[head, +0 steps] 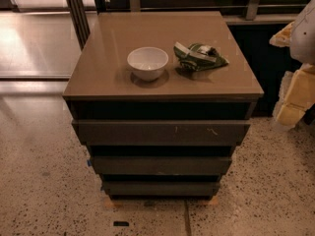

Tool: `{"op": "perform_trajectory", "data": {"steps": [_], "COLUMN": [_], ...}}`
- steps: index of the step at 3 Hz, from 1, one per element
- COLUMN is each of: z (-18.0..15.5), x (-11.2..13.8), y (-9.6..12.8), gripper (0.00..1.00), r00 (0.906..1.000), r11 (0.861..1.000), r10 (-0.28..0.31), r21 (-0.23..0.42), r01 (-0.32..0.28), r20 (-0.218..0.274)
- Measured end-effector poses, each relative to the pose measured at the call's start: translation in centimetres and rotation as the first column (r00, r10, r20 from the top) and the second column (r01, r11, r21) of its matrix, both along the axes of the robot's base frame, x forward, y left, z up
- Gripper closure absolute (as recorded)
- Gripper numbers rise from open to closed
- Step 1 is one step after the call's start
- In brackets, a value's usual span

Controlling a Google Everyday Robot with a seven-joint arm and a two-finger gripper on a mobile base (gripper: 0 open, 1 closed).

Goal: Open top drawer

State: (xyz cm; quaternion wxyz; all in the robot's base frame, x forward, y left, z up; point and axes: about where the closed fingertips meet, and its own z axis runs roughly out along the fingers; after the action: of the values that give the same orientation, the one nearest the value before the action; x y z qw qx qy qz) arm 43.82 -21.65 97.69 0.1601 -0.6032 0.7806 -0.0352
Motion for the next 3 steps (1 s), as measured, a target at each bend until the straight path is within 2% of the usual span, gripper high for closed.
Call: {"op": "perform_trajectory", "data": {"steps": [1, 2, 3], "z": [0.0, -0.1, -2.5], "x": [0.0, -0.6, -1.4], "y": [0.0, 0.3, 0.7], "gripper": [0.00, 0.00, 0.00], "r00": [1.0000, 0.9985, 0.9958], "r11": [1.000, 1.000, 0.997], "r10": [0.000, 0.002, 0.017], "r21": [0.000, 0.019, 0.070], "r01": [0.000, -0.003, -0.023], "r20": [0.000, 0.054, 0.090]}}
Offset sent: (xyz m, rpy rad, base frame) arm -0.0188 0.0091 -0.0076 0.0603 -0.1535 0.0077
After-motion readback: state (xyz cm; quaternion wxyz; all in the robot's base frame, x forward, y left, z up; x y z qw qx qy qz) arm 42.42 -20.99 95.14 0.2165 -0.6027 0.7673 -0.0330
